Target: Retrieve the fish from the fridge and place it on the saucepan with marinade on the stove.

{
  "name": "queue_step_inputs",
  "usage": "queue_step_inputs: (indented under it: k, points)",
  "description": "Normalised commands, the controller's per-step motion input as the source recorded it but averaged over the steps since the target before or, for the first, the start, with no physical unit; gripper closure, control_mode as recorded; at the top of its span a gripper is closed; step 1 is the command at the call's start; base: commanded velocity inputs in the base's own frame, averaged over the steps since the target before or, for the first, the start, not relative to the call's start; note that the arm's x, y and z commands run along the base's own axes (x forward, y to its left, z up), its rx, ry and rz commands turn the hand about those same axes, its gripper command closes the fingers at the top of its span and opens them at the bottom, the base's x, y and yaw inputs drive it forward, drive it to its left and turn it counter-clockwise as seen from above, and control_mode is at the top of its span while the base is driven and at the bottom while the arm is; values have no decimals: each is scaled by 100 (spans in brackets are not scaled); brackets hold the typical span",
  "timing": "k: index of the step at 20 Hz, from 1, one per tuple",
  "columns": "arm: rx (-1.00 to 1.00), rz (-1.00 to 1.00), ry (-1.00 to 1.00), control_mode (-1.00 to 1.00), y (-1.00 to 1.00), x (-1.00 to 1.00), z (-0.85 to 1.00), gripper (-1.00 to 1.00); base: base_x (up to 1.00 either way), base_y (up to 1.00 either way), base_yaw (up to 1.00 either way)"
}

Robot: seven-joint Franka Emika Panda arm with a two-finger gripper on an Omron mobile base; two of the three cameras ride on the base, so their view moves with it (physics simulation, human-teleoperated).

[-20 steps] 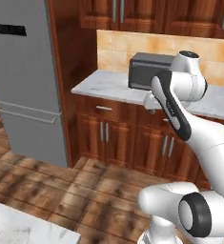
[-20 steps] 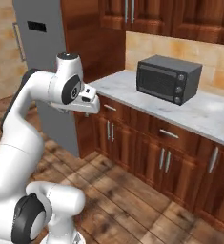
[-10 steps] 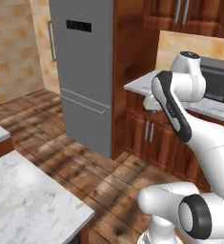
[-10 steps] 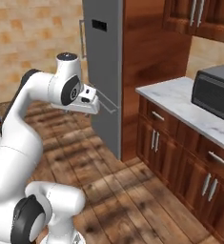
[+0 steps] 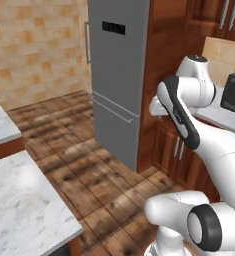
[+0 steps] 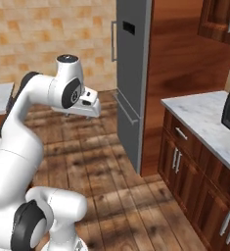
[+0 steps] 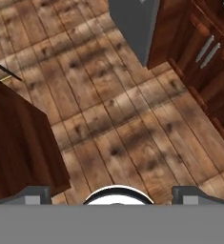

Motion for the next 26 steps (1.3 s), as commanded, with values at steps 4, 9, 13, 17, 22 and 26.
queue_step_inputs:
  k: [4, 9, 13, 17, 22, 26]
  points:
    - [0, 21, 13, -100, -5, -10, -28, -100, 3, -6, 9]
    - [0, 13, 0, -100, -1, -85, -18, -100, 0, 0, 0]
    - [0, 4, -5, -100, 0, -100, -8, -100, 0, 0, 0]
    - [0, 3, -7, -100, 0, -100, -7, -100, 0, 0, 0]
    - [-2, 5, 0, -100, 13, -82, -34, -100, 0, 0, 0]
    - [-1, 1, 0, 100, 5, 0, -12, -100, 16, -13, 3]
